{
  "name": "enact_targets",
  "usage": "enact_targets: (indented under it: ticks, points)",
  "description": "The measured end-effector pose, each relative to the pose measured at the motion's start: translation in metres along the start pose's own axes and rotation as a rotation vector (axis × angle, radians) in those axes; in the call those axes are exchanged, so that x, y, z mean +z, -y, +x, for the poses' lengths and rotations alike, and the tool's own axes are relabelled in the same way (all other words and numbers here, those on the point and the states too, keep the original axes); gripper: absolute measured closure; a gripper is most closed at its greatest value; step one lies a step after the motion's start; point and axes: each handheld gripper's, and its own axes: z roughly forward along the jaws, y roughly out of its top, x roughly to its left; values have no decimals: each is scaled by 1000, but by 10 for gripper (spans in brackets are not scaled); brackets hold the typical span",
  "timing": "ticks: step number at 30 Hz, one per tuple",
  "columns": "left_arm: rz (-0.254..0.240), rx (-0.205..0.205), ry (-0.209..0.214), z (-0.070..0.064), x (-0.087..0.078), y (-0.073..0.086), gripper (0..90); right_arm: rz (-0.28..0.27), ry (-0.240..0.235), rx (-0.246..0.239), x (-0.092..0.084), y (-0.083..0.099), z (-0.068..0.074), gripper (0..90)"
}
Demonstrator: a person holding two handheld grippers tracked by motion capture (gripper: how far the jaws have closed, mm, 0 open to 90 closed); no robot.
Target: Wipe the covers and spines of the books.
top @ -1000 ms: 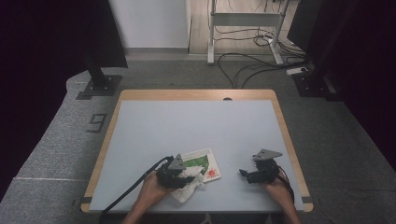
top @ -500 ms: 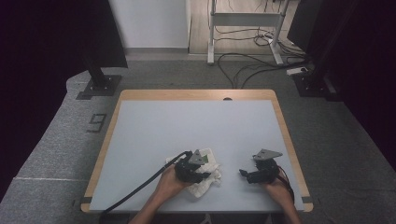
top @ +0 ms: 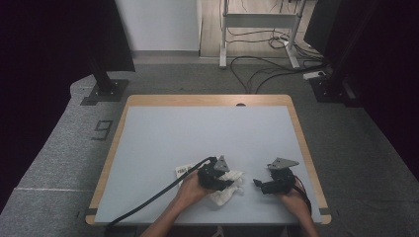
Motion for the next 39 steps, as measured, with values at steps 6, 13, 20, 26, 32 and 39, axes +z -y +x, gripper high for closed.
enact_targets:
  ticks: [6,13,20,26,32,39]
  points:
    - [-7,11,-2,-1,-6,-4,611,0,1,-1,0,0,0,130]
    - [-39,6,-3,2,-23,-15,611,0,0,0,0,0,0,129]
    - [-75,16,-20,8,-45,-30,610,0,1,1,0,0,0,130]
    - [-99,18,-25,12,-58,-39,610,0,1,0,0,0,0,130]
    - [-86,8,-48,20,-67,-37,608,-1,1,-1,0,0,0,131]
    - [-96,-31,-101,37,-84,-27,604,-1,1,-1,0,0,0,131]
